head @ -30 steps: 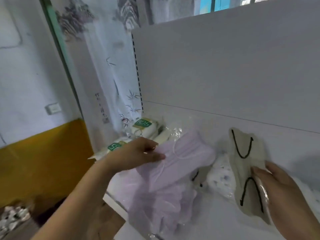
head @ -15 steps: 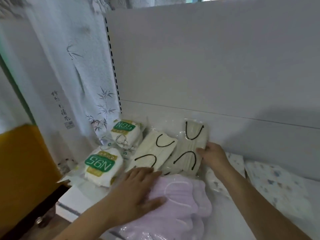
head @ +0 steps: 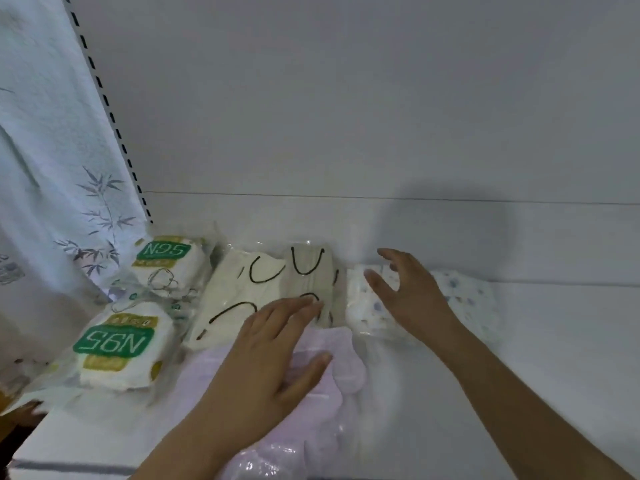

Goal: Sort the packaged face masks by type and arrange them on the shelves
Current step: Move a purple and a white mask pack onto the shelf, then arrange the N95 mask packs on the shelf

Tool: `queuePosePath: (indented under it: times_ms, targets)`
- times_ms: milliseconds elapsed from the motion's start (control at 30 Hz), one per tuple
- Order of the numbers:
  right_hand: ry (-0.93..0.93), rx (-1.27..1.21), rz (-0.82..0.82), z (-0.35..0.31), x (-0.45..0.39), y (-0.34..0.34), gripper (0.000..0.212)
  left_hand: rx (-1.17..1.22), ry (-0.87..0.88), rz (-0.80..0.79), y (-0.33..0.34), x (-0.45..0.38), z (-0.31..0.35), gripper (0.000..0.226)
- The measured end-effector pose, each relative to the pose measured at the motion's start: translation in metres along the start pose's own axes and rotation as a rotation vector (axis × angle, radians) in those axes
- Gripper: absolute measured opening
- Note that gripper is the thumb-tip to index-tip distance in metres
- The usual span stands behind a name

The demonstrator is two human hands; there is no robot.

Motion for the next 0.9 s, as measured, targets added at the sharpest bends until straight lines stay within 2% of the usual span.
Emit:
queuePosePath:
  times_ms: [133,367,500,633,700,767,900]
  targets:
    - [-0.003,-0.097,0.176,0.014,0.025,-0.069,0.05,0.312,-0.169,-0.004,0.042,-0.02,0.043,0.055]
    - [0.09,-0.2,0.31,0.07,0.102,-0.157,0.05,0.452,-0.114,-0.119,0.115,-0.009,0.159,0.05]
    - [0.127,-0.242,0.437,0.104,0.149,-0.207,0.046,0.525,-0.078,-0.246,0.158,0.025,0.221,0.039]
    - [0.223,-0.245,0.606,0.158,0.218,-0.244,0.031,0.557,-0.073,-0.466,0.222,0.08,0.275,0.035]
    - [0.292,-0.22,0.669,0.187,0.258,-0.253,0.022,0.554,-0.131,-0.57,0.257,0.11,0.291,0.033]
    - [0.358,-0.182,0.732,0.215,0.296,-0.258,0.016,0.571,-0.262,-0.648,0.293,0.138,0.294,0.03]
    - [0.552,-0.184,0.745,0.277,0.361,-0.232,0.019,0.564,-0.501,-0.714,0.358,0.185,0.271,0.026]
Point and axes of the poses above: each hand's wrist, its own x-axis away from the middle knuckle, its own y-axis out of the palm, z = x × y, the point moved 7 cm from there along -x, towards the middle knuckle, and after that the axes turned 7 degrees about z, right-handed, at the moved point
